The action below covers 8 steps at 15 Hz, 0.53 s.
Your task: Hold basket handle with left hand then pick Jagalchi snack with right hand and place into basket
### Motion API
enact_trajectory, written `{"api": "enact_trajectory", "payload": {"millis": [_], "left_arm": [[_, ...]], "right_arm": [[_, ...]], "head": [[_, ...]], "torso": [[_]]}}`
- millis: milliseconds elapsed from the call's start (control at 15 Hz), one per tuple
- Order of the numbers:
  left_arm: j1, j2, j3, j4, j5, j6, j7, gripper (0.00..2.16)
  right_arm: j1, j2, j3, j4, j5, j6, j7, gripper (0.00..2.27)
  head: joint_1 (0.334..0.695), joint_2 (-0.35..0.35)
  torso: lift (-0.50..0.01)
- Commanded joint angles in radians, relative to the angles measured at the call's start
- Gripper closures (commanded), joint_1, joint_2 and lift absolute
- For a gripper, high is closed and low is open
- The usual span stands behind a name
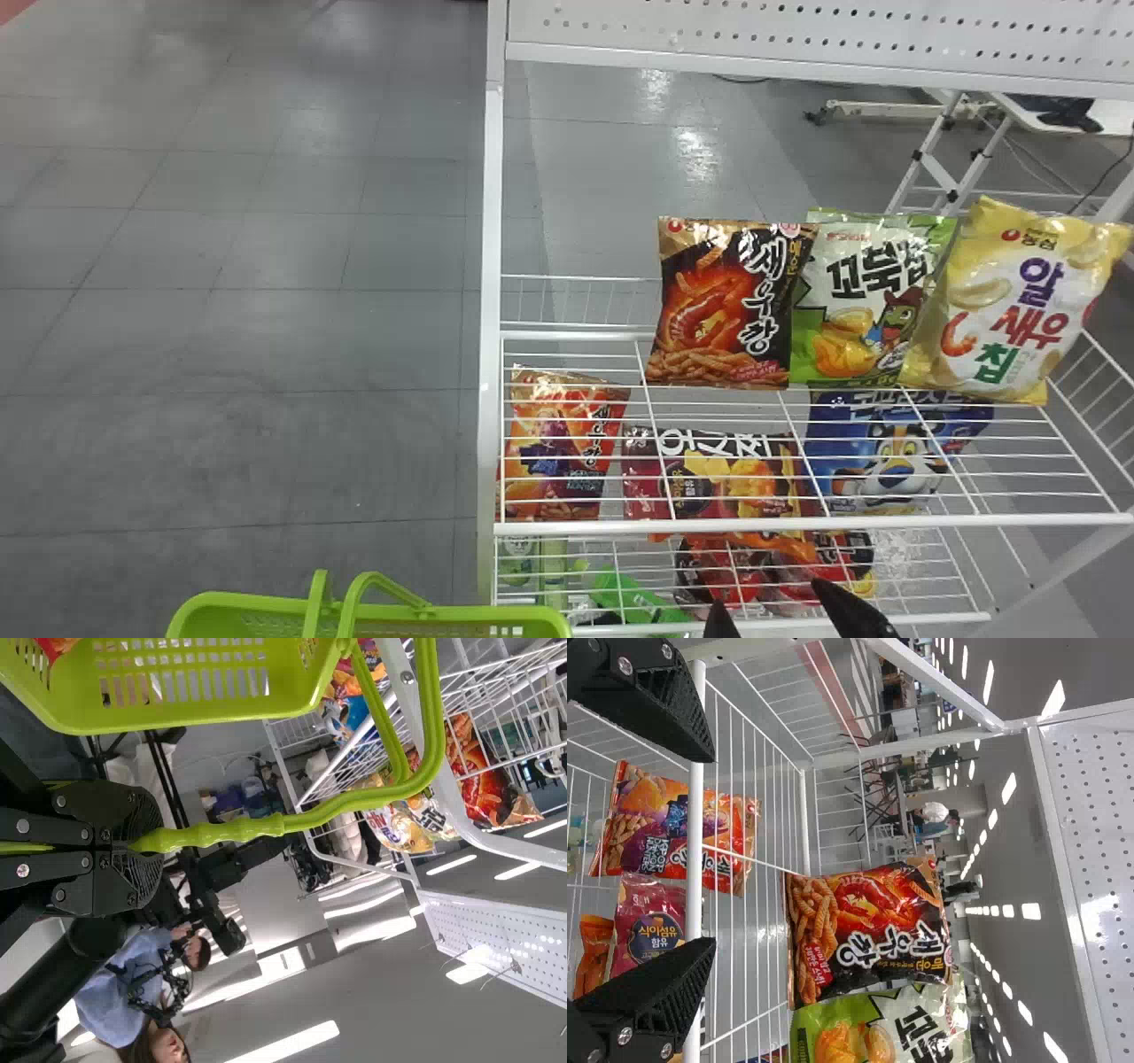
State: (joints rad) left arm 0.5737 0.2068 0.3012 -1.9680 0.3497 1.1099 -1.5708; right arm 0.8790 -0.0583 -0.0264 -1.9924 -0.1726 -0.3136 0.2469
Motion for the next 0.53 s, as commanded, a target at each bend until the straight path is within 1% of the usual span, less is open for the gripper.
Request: {"api": "enact_trajectory", "payload": {"millis": [0, 467], "left_arm": [[-0.002, 0.002, -0.001, 0.000, 0.000, 0.000, -0.010, 2.14], [-0.003, 0.005, 0.001, 0.001, 0.000, 0.000, -0.010, 2.14]], "right_arm": [[0.000, -0.002, -0.001, 0.000, -0.001, 0.000, 0.000, 0.07], [-0.003, -0.002, -0.001, -0.005, -0.001, 0.003, 0.000, 0.07]], "head": [[0.695, -0.133], [0.695, -0.131]], "torso": [[-0.009], [-0.009]]}}
